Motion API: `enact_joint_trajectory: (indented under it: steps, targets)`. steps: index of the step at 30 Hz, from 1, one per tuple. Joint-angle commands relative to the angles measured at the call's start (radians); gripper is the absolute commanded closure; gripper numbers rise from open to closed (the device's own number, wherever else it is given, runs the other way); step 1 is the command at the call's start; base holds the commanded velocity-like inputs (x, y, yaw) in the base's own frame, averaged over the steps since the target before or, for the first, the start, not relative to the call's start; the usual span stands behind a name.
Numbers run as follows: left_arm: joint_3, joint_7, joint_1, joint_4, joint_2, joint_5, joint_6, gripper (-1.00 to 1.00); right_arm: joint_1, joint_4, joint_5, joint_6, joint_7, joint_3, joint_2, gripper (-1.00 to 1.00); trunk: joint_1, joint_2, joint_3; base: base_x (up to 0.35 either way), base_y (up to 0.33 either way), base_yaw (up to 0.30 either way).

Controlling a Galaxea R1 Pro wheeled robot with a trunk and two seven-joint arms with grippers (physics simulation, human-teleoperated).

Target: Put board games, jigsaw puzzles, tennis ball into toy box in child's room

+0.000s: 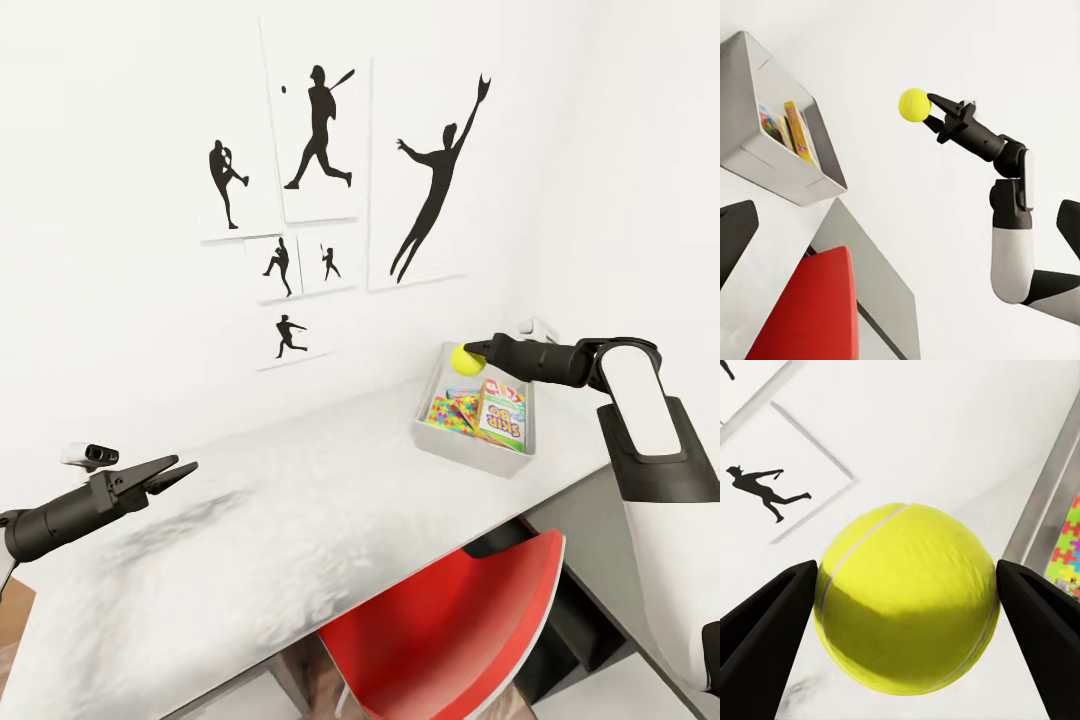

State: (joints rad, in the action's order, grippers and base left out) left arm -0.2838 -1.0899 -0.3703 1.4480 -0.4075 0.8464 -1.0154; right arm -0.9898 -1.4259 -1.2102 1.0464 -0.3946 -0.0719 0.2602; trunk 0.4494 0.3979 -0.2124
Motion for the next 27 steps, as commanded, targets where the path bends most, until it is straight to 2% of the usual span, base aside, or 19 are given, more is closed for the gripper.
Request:
enact_joint_trajectory:
  steps: [1, 8, 21, 27]
  targets:
    - [0.000, -0.002, -0.001, 0.000, 0.000, 0.000, -0.005, -1.00, -0.001, -0.001, -0.010, 0.001, -0.010, -0.002, 0.001, 1.00, 0.001, 0.002, -0.002, 0.000, -0.001, 0.000]
    - [0.000, -0.002, -0.002, 0.000, 0.000, 0.001, -0.006, -1.00, -0.001, -0.003, -0.009, 0.001, -0.012, -0.002, 0.001, 1.00, 0.001, 0.002, -0.002, 0.004, -0.163, 0.039]
    - [0.000, -0.002, -0.002, 0.000, 0.000, 0.002, -0.006, -1.00, -0.001, -0.004, -0.009, 0.001, -0.012, -0.002, 0.001, 1.00, 0.001, 0.002, 0.003, 0.069, -0.251, 0.248]
    - [-0.001, -0.002, -0.002, 0.000, 0.000, 0.002, -0.005, -1.00, -0.001, -0.003, -0.009, 0.001, -0.012, -0.003, 0.001, 1.00, 0.001, 0.002, 0.003, 0.038, -0.090, 0.056]
